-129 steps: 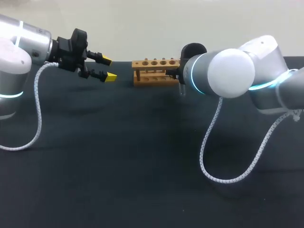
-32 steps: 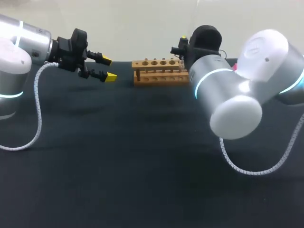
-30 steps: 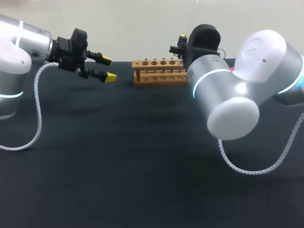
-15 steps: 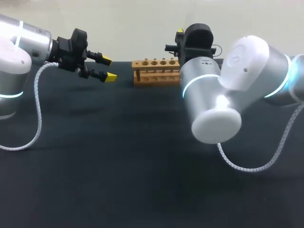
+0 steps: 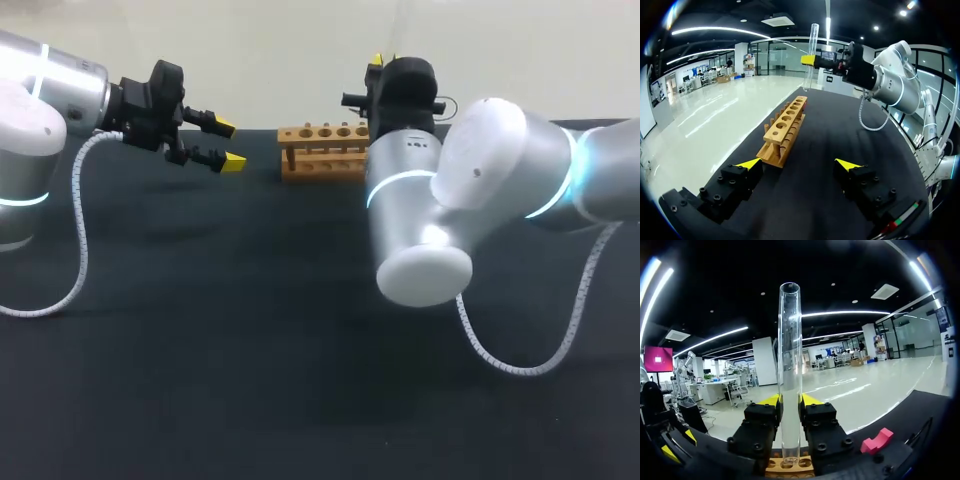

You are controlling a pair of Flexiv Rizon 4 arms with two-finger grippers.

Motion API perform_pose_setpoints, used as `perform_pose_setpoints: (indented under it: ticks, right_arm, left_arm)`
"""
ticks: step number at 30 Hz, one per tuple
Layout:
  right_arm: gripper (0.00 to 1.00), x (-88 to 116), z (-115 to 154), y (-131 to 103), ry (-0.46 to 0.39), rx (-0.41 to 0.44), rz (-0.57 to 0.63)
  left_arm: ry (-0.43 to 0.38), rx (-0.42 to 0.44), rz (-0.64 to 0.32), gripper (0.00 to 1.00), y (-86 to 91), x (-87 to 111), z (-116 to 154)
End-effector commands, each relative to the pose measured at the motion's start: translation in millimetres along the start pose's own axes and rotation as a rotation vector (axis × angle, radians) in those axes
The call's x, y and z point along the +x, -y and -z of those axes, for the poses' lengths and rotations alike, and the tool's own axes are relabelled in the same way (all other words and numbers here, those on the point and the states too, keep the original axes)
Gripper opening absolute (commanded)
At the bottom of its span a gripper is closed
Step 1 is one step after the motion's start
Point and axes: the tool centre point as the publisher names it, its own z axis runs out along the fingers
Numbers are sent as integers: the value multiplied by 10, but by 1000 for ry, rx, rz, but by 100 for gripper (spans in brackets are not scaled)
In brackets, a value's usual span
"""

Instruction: Grasp the test tube, adjust it, and insert it.

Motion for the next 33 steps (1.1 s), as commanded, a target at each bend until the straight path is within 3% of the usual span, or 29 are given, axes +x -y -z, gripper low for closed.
perform_pose_setpoints:
  ticks: [1, 28, 30, 33]
  right_arm:
    - [0, 75, -53, 27, 72, -164, -3]
    - [0, 256, -155, 105, 43, -163, 25]
    - [0, 508, -170, 206, -30, -179, 64]
    - [0, 548, -184, 223, -38, -178, 63]
  left_arm:
    - [2, -2, -2, 100, 3, 7, -1]
    - [2, -2, -2, 100, 3, 7, -1]
    - [2, -2, -2, 100, 3, 7, -1]
    - [2, -2, -2, 100, 3, 7, -1]
